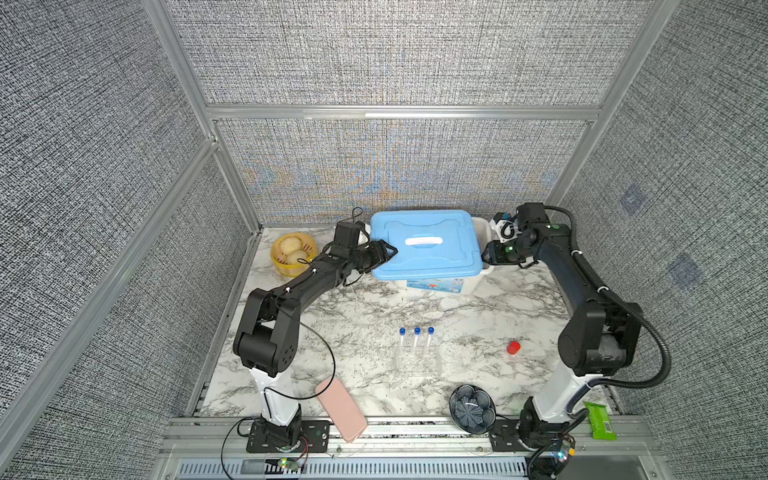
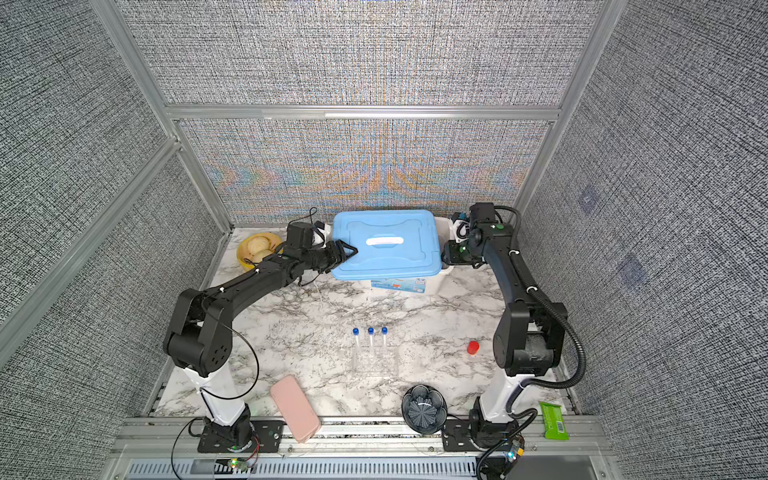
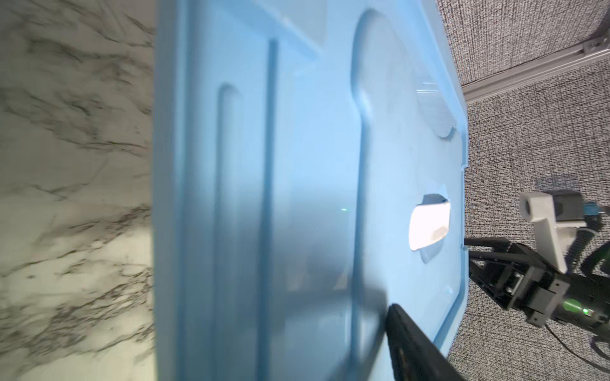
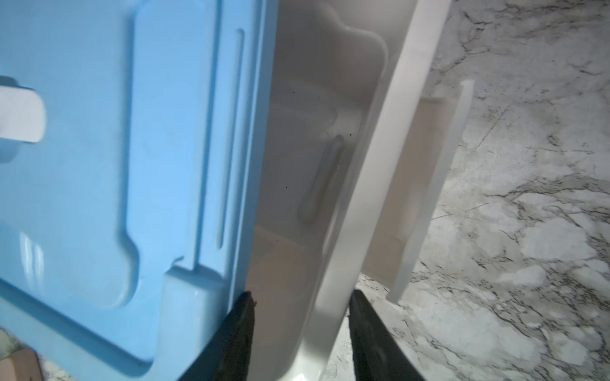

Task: Organize the chemistry lab equipment
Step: 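Lower the blue lid onto the white bin with both grippers holding opposite edges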

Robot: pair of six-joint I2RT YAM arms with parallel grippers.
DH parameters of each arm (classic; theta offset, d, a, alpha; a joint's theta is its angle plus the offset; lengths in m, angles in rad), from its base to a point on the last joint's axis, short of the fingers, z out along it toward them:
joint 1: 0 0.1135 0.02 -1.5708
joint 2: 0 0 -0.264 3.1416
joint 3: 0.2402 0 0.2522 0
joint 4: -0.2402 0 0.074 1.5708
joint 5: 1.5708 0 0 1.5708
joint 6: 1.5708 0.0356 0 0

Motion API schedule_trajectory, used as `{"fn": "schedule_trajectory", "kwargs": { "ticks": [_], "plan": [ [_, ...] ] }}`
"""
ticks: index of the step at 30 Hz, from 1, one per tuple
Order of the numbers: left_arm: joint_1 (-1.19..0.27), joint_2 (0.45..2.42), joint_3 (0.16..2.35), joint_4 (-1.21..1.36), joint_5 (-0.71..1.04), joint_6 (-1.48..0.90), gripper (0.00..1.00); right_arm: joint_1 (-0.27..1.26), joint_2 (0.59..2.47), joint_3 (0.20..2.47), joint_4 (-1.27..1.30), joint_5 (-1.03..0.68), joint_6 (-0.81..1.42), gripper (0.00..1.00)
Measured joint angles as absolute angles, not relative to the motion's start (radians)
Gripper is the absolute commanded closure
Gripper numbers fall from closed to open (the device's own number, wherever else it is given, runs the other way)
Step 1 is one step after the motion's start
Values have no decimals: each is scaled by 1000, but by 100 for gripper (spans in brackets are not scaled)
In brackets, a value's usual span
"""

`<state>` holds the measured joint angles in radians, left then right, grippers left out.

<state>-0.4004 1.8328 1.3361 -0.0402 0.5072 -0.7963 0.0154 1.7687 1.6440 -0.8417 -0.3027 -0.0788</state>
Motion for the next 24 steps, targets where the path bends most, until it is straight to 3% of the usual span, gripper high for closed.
{"fn": "schedule_trajectory", "kwargs": {
  "ticks": [14,24],
  "plan": [
    [-337,1805,1375,-209,549,-726,32,6,1754,1629,-772,-360,23,49],
    [-337,1917,1563,-316,565,-668,33,-1,1834,1684,-714,-324,83,50]
  ]
}}
